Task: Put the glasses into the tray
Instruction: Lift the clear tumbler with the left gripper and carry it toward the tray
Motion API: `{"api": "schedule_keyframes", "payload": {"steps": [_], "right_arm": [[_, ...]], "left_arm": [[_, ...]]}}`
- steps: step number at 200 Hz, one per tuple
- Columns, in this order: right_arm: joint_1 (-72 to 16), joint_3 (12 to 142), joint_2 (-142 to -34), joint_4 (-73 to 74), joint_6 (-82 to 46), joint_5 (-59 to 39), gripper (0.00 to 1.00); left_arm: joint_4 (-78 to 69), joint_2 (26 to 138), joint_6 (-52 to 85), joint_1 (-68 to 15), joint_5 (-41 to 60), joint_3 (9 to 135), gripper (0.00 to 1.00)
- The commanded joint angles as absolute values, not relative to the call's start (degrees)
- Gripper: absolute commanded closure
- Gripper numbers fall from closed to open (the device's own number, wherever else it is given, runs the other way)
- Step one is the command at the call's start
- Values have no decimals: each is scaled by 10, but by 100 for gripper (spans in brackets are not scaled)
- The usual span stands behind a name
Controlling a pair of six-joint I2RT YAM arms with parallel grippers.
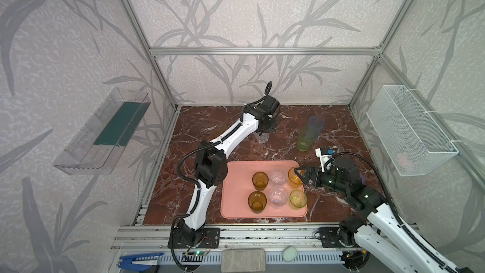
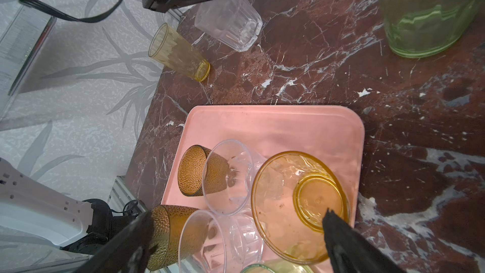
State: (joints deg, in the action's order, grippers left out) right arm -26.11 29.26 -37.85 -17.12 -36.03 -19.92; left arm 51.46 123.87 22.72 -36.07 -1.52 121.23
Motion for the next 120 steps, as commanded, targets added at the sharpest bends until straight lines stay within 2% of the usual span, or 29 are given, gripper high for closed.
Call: {"api": "schedule_keyframes", "payload": {"steps": [1, 120], "right_arm": [[-257, 287, -366, -178, -361, -217, 1], [-257, 280, -355, -159, -390, -241, 1]], "left_arm": [[525, 1183, 239, -369, -38, 1189, 100], [463, 919, 287, -391, -109, 929, 100]]}}
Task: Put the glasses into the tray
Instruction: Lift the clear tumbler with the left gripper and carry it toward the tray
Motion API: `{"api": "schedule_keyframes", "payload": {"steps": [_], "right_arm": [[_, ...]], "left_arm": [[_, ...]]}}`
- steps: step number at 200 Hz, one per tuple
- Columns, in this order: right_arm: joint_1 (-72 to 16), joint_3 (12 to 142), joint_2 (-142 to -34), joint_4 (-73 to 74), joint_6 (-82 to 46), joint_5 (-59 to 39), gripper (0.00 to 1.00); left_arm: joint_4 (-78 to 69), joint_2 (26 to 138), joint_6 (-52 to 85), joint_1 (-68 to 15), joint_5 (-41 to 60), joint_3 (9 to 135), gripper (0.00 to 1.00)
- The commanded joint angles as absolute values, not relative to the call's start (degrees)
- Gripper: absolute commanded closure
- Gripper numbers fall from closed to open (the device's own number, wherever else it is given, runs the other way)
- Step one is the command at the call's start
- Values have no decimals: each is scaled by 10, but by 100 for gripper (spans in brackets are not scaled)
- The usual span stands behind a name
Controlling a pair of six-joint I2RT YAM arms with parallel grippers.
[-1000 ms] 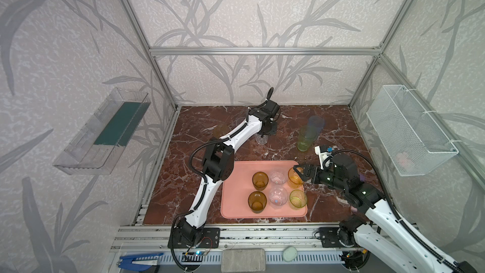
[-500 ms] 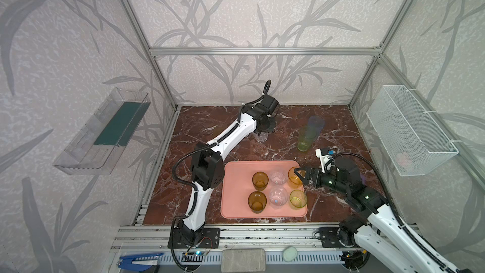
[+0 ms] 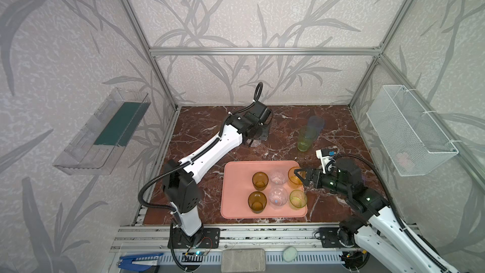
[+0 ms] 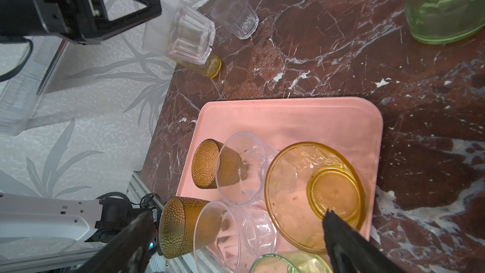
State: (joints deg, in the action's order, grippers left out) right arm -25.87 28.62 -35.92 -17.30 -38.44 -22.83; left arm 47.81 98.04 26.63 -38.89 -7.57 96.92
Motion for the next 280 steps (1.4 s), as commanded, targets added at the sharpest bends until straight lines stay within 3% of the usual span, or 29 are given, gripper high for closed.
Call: {"api": "schedule_keyframes", "payload": {"steps": [1, 111, 217, 280], "right_arm": [[-257, 280, -355, -159, -390, -241, 1], [-257, 305, -385, -153, -378, -252, 1], [-257, 311, -384, -124, -384, -254, 1], [-257, 310, -390, -124, -385, -254, 1]], "left_arm": [[463, 917, 287, -391, -109, 926, 100], [428, 716, 302, -391, -132, 716, 100], [482, 604, 312, -395, -105, 616, 100], [502, 594, 338, -428, -88, 584, 100]]}}
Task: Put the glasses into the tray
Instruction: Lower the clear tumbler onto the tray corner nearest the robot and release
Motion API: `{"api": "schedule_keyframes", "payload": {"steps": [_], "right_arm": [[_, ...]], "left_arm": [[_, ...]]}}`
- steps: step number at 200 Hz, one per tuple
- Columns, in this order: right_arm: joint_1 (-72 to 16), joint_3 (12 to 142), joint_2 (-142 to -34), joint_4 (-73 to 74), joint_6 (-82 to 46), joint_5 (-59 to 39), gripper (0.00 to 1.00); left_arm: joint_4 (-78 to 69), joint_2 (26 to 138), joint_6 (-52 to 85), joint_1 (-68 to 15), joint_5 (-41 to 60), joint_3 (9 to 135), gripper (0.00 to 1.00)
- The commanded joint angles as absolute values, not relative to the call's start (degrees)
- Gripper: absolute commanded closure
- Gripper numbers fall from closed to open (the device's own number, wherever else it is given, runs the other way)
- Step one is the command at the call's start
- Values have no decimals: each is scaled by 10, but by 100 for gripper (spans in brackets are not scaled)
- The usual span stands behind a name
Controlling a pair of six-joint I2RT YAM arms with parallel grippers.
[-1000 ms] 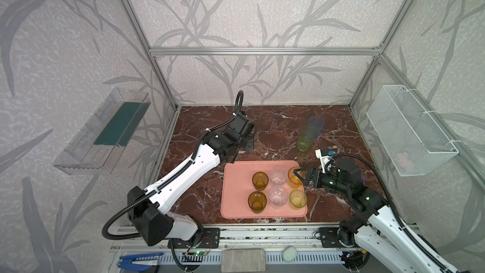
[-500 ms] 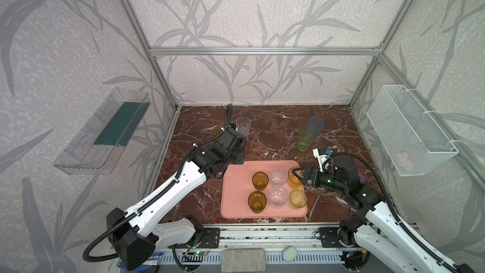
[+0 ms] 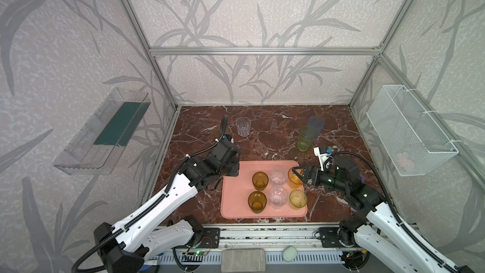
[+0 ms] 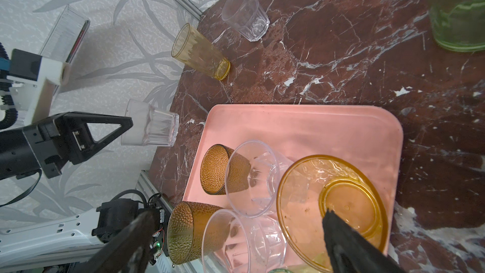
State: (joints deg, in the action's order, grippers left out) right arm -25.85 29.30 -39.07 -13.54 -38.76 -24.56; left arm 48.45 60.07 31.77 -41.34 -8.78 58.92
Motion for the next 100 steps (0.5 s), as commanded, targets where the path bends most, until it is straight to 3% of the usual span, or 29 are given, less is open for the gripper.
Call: {"api": "schedule_keyframes", "payload": {"steps": [1, 100], "right_arm": [[-257, 311, -390, -124, -385, -254, 1], [-257, 314, -401, -127, -381, -242, 1]], "left_arm": [[503, 594, 338, -429, -88, 584, 100], [529, 595, 404, -499, -68, 544, 100]]}}
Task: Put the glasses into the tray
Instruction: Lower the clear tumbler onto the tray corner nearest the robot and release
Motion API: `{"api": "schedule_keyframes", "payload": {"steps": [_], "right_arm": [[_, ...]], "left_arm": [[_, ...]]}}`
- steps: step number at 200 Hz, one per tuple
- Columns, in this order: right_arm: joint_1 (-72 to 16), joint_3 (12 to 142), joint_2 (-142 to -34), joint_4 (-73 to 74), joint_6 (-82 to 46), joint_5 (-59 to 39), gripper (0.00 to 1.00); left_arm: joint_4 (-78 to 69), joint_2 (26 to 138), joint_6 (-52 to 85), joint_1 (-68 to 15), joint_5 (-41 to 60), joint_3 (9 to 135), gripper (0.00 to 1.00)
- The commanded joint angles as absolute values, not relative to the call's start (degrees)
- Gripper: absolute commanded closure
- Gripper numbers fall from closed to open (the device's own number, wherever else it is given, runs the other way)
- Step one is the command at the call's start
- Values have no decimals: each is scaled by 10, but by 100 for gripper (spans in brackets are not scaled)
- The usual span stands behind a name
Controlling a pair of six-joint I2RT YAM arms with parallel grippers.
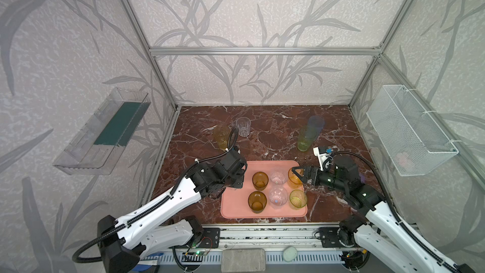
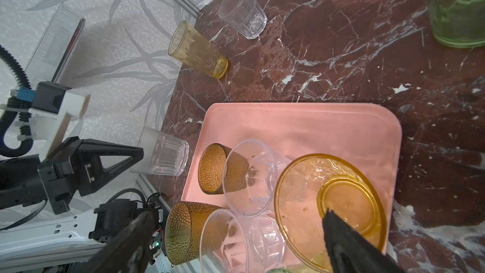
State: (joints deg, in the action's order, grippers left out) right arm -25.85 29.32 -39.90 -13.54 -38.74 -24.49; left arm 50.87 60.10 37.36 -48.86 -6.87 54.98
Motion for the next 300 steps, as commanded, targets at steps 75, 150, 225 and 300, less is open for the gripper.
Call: {"api": "schedule_keyframes", "payload": {"steps": [75, 150, 225, 300], "right_arm": [[-257, 313, -408, -123, -381, -235, 1], [-257, 309, -418, -119, -381, -234, 1], [-256, 305, -416, -118, -382, -230, 1], [-257, 303, -418, -116, -382, -228, 1]], "left_arm": [[512, 584, 464, -541, -40, 486, 100], [494, 591, 488, -566, -35, 470, 100], [475, 618, 498, -584, -30, 466, 100], [452, 606, 529, -585, -27, 441, 91]]}}
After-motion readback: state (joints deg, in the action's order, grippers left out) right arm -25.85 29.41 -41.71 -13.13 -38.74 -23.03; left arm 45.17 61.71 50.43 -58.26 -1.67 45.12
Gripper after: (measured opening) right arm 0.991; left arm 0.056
